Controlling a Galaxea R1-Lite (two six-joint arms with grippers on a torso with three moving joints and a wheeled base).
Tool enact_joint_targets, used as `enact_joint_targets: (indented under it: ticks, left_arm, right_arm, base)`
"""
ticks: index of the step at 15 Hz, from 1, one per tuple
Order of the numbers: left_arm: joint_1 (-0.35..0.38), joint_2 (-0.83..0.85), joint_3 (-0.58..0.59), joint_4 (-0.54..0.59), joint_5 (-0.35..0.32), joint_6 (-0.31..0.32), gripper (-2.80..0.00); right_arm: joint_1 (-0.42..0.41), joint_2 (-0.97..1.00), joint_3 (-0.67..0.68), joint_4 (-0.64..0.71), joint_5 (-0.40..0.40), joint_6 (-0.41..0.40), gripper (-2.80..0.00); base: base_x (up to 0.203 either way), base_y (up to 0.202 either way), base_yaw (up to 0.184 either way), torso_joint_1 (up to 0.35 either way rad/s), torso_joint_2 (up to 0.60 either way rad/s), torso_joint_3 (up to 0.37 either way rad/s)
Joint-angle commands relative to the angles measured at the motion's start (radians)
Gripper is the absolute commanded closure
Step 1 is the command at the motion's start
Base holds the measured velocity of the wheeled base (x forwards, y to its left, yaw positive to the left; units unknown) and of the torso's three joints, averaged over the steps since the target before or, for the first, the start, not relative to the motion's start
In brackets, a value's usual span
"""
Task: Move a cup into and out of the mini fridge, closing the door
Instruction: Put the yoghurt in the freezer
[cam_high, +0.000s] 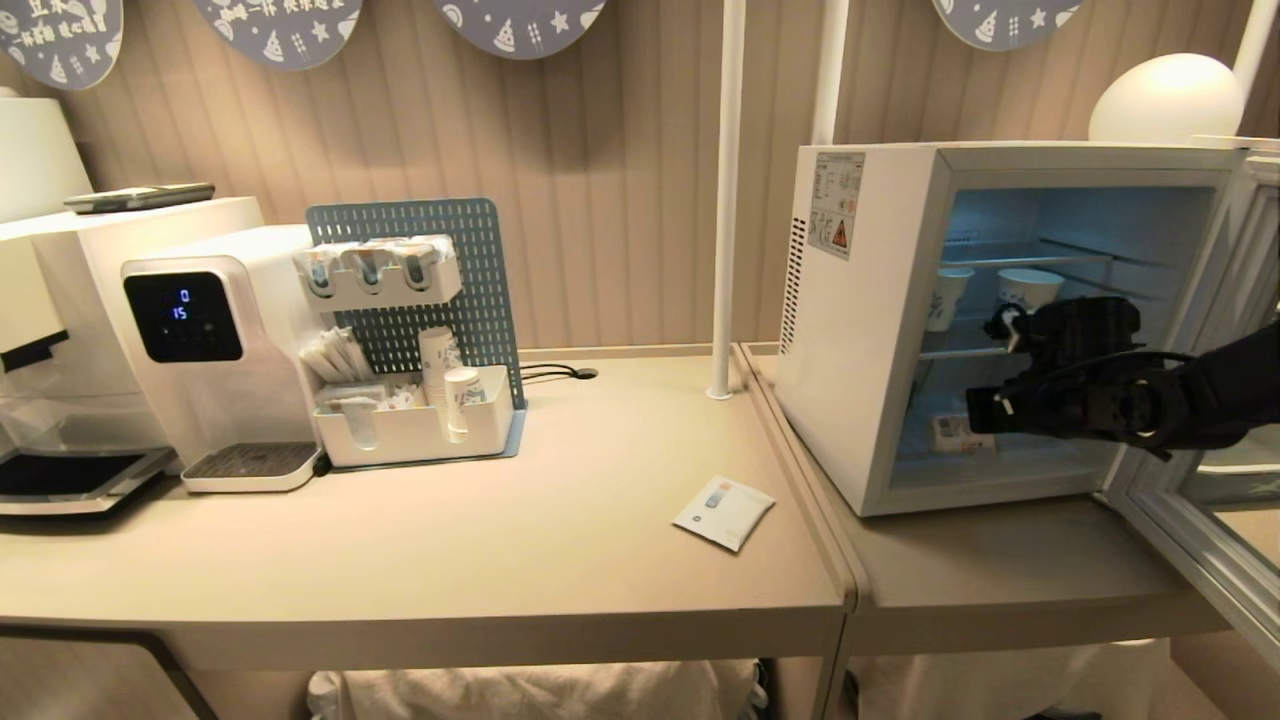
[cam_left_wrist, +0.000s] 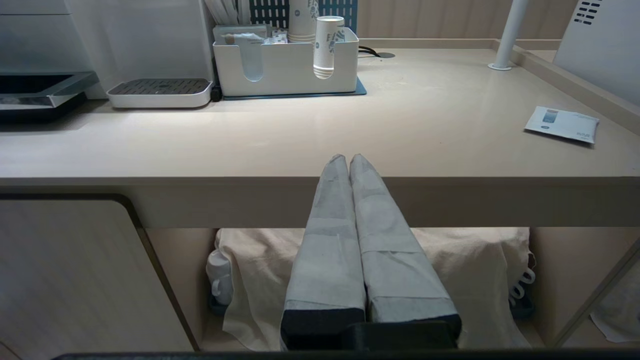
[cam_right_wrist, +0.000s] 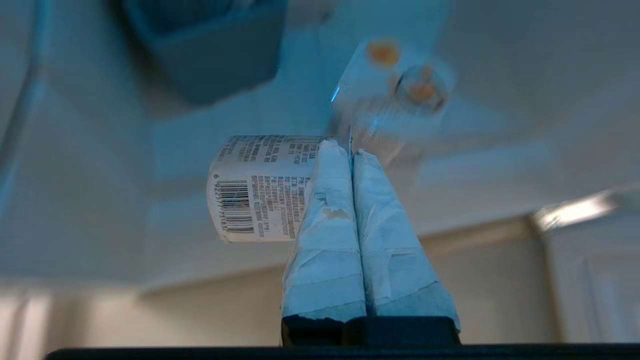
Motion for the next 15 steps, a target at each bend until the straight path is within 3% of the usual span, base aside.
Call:
enact_joint_targets:
  ticks: [1,6,9,15]
  left_arm:
    - [0.0,0.0,0.003,0.0,0.0,-0.001,0.0]
    - [0.0,0.0,0.003,0.0,0.0,-0.001,0.0]
    - [0.0,0.0,0.003,0.0,0.0,-0.001,0.0]
    - [0.0,0.0,0.003,0.0,0.002,-0.001,0.0]
  right_arm:
    - [-0.001,0.056,-0.063,-0.005,-0.037,-0.023,0.0]
    - [-0.008,0.173,-0.181,-0.013,-0.116,-0.119,0.0]
    - [0.027,0.233,-0.228,-0.017,-0.151,-0.174,0.0]
    - [0.086,0.311,-0.252,-0.017,-0.178,-0.195,0.0]
  base:
    - [0.0,0.0,0.0,0.0,0.0,0.0]
    - [0.0,0.0,0.0,0.0,0.0,0.0]
    - [0.0,0.0,0.0,0.0,0.0,0.0]
    - [0.0,0.0,0.0,0.0,0.0,0.0]
